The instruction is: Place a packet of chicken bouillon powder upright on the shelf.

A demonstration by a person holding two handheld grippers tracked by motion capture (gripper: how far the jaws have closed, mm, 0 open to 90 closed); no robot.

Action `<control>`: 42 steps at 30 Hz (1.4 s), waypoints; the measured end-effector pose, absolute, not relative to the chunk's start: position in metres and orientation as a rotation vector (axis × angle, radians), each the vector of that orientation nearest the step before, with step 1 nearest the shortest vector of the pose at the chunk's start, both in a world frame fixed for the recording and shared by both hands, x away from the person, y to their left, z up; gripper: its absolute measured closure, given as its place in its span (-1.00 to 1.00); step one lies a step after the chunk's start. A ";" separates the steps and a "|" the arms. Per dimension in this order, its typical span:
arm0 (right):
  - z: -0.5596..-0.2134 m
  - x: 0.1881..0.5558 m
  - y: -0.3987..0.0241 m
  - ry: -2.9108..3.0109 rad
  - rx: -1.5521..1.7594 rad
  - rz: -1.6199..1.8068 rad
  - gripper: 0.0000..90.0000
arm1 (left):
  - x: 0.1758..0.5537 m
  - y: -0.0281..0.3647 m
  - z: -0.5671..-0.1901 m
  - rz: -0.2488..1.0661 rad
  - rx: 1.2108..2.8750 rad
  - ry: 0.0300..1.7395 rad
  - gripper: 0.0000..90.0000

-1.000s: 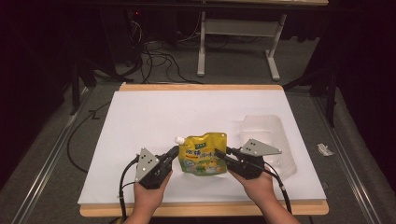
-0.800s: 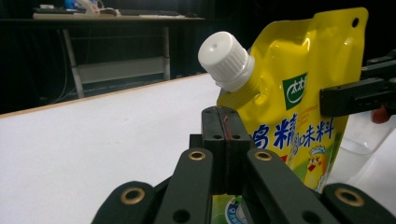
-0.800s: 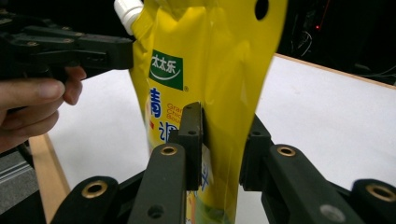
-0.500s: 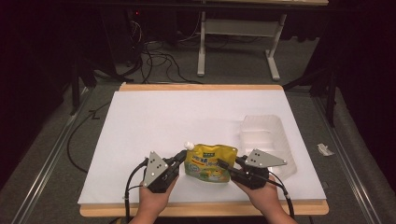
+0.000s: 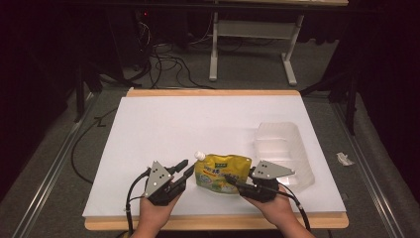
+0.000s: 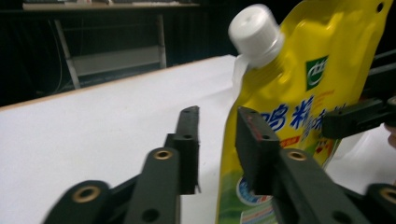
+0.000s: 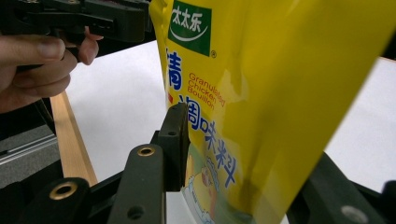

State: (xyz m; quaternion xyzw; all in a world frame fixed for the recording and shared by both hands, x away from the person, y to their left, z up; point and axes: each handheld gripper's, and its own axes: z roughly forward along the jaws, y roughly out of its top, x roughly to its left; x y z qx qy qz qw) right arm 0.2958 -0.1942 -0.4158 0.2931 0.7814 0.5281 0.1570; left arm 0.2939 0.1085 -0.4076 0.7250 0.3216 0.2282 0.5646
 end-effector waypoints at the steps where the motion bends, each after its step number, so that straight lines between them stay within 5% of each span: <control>1: -0.416 0.296 -0.194 2.236 0.839 1.511 0.39 | 0.294 0.108 -0.408 0.537 1.706 0.757 0.48; 9: -0.421 0.296 -0.193 2.258 0.832 1.520 0.54 | 0.306 0.125 -0.416 0.514 1.715 0.845 0.16; 23: -0.424 0.295 -0.190 2.309 0.774 1.564 0.95 | 0.310 0.129 -0.420 0.523 1.739 0.860 0.08; 42: -0.407 0.289 -0.198 2.243 0.799 1.604 1.00 | 0.310 0.126 -0.421 0.519 1.757 0.836 0.04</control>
